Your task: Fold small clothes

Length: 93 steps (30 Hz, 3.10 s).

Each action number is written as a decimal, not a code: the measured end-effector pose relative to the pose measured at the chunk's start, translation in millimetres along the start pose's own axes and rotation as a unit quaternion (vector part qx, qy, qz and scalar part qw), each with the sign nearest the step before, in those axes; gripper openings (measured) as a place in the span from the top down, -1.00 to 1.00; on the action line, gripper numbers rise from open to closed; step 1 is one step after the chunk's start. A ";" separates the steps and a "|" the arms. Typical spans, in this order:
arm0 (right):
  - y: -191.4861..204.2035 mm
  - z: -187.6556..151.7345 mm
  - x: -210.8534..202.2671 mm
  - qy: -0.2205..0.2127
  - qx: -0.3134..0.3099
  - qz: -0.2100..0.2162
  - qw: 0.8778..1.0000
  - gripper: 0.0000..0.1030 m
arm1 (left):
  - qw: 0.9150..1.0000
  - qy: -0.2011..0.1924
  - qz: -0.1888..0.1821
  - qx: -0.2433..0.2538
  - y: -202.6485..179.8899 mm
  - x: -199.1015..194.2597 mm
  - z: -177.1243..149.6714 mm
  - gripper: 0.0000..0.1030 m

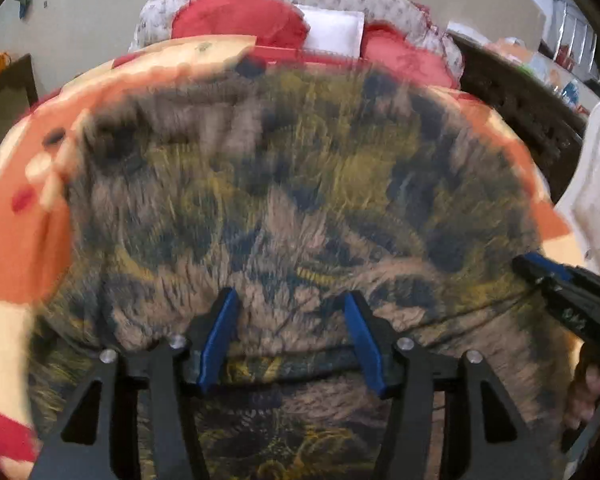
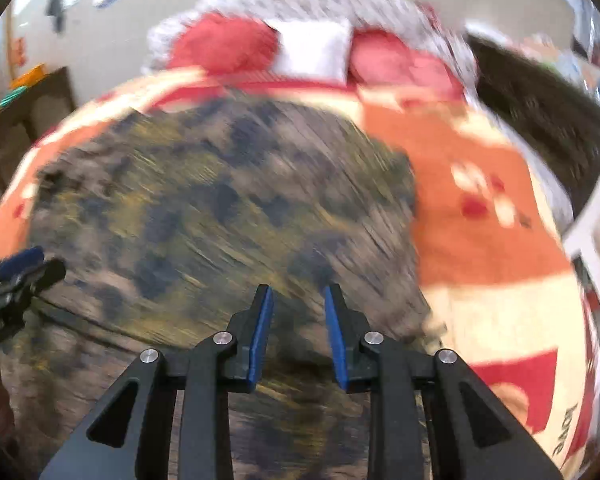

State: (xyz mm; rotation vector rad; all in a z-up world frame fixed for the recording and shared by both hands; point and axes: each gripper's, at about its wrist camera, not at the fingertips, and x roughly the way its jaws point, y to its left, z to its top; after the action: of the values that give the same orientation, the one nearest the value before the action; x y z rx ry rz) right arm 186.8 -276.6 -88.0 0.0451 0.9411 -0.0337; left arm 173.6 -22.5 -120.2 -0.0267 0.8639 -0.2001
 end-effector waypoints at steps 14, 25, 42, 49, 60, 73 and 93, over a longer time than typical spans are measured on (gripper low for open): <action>-4.7 -20.3 -0.7 -0.049 -0.014 0.024 0.998 0.40 | 1.000 -0.003 0.024 0.011 -8.7 2.2 -1.7 -0.17; -2.7 -17.4 1.5 -0.052 -0.023 0.013 0.998 0.40 | 1.000 -0.005 0.019 0.008 -5.6 2.1 0.3 -0.18; 43.1 60.3 -5.5 -0.050 -0.003 0.019 0.999 0.39 | 0.998 -0.027 0.055 0.002 28.7 -6.6 45.7 -0.19; 42.7 73.6 51.2 -0.013 0.022 0.031 0.999 0.39 | 0.996 -0.012 0.080 -0.028 61.9 32.0 51.4 -0.23; 37.3 63.1 18.7 -0.025 -0.015 0.039 0.999 0.39 | 0.998 0.023 0.059 -0.011 59.3 10.1 59.0 -0.24; 34.1 -82.5 -51.1 -0.011 -0.051 0.079 0.996 0.38 | 0.994 0.096 -0.043 -0.020 115.1 -131.2 -78.6 -0.38; 38.6 -95.7 -50.9 -0.059 -0.075 0.061 0.994 0.36 | 0.971 0.121 -0.160 -0.130 104.0 -206.5 -221.8 -0.03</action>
State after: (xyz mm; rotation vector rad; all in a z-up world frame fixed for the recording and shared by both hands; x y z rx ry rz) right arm 81.5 -232.5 -102.2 -0.0384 0.8195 0.1472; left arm -107.8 130.7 -120.0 -0.3958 1.1240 -0.3969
